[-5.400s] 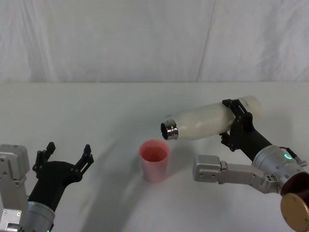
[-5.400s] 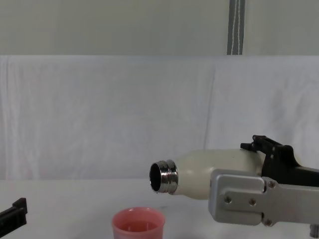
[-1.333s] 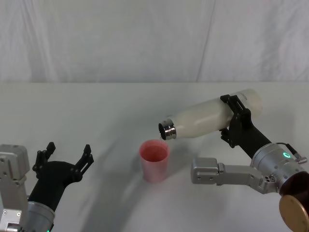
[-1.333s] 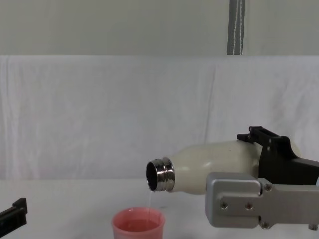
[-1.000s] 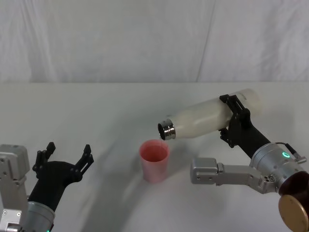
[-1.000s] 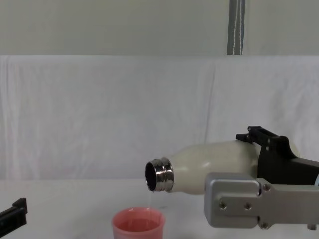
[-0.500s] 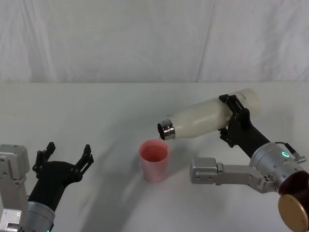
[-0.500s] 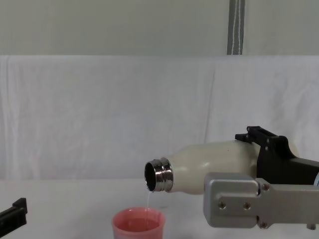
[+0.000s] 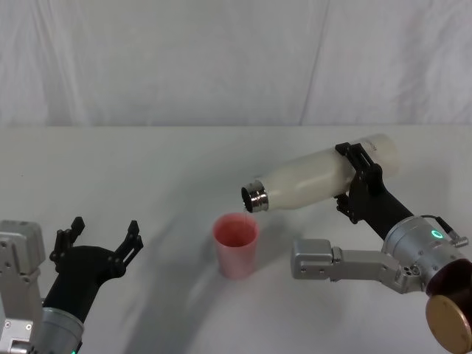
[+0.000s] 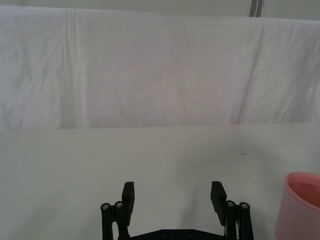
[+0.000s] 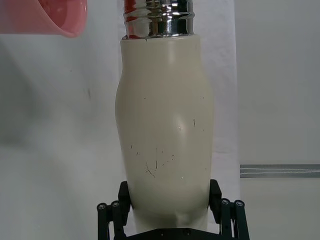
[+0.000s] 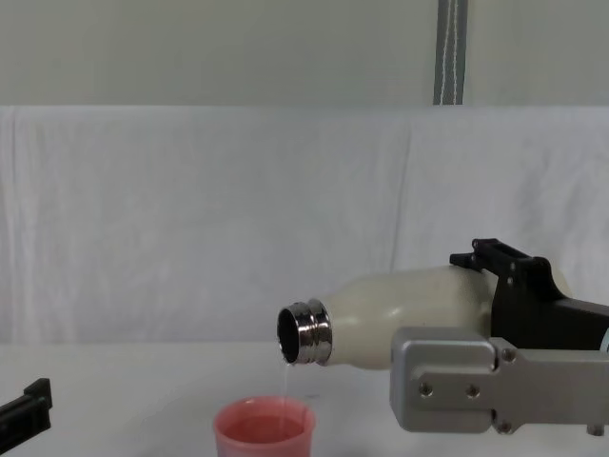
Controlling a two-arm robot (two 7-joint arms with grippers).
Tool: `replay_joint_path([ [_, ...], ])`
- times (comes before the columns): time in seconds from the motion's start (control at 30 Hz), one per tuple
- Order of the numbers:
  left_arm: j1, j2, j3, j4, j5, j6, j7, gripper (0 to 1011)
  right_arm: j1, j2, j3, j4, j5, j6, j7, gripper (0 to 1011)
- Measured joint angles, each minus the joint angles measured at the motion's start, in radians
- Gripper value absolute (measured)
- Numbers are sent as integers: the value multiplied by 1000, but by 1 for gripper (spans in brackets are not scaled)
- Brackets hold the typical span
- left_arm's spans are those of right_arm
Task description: Grasp the thermos with one hand and pour water into the cup lid.
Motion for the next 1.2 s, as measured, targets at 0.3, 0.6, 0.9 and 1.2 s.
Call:
replay_joint_path([
  [0.3, 0, 0, 0, 0, 0, 0, 0, 1001, -1, 1, 0, 0, -3, 0, -2, 955],
  [0.6, 0, 0, 0, 0, 0, 0, 0, 1001, -2, 2, -1, 0, -5, 0, -3, 955],
  [0.9, 0, 0, 0, 0, 0, 0, 0, 1001, -2, 0, -3, 2, -6, 0, -5, 955],
  [1.2, 0, 0, 0, 0, 0, 0, 0, 1001, -2, 0, -4, 2, -7, 1, -5, 955],
])
